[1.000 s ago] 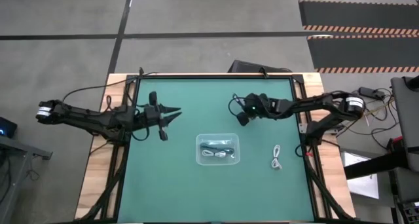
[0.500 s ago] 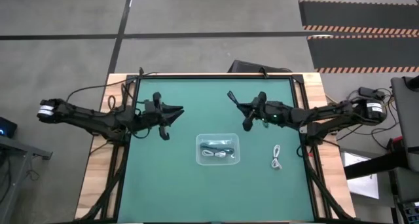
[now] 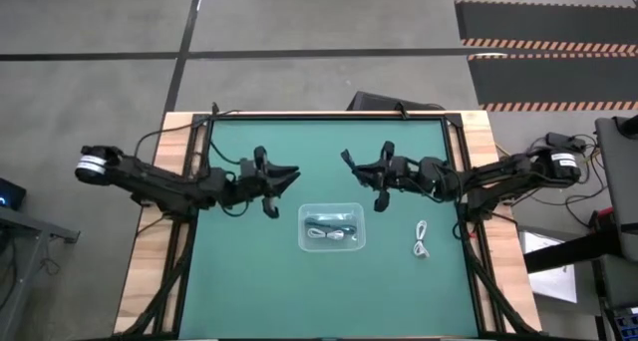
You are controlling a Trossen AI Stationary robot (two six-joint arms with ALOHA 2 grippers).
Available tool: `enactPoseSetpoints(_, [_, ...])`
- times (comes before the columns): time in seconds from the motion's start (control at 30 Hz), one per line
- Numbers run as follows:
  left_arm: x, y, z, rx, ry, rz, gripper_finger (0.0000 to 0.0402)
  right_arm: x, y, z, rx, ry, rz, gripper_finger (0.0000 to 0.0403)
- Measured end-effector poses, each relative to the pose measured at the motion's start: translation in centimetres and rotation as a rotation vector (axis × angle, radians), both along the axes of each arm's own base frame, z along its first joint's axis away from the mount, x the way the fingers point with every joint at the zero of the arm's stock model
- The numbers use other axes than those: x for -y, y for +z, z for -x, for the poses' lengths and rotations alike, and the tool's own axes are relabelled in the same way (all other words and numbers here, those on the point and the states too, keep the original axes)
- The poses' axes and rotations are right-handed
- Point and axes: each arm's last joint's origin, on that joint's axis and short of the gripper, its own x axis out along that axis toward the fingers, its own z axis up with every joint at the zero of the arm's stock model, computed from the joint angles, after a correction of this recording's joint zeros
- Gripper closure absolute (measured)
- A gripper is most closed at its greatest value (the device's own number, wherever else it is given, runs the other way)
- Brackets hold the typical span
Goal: Pick and place USB-C Cables
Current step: Put the purple charger cable into the transparent bin
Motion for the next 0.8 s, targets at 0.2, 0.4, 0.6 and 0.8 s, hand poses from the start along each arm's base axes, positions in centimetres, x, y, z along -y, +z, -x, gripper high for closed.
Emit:
enactPoseSetpoints(0.2, [0.3, -0.8, -1.8, 0.028, -0.023, -0.013, 0.0352, -1.0, -0.2, -0.6, 0.06, 0.034, 0.063, 0.0376])
enactPoseSetpoints(0.4, [0.5, -1.3, -3.2, 0.074, -0.033, -0.011, 0.0352, -1.4, -0.6, -1.1, 0.102, 0.06, 0.12, 0.0376])
enactPoseSetpoints(0.6, [0.7, -1.6, -4.9, 0.058, -0.023, -0.036, 0.0352, -1.4, -1.0, -1.4, 0.135, 0.082, 0.142, 0.0376])
enactPoseSetpoints(0.8, [0.9, -1.6, -6.5, 0.047, -0.029, -0.072, 0.0349, -1.6, -1.1, -1.5, 0.14, 0.108, 0.147, 0.0376])
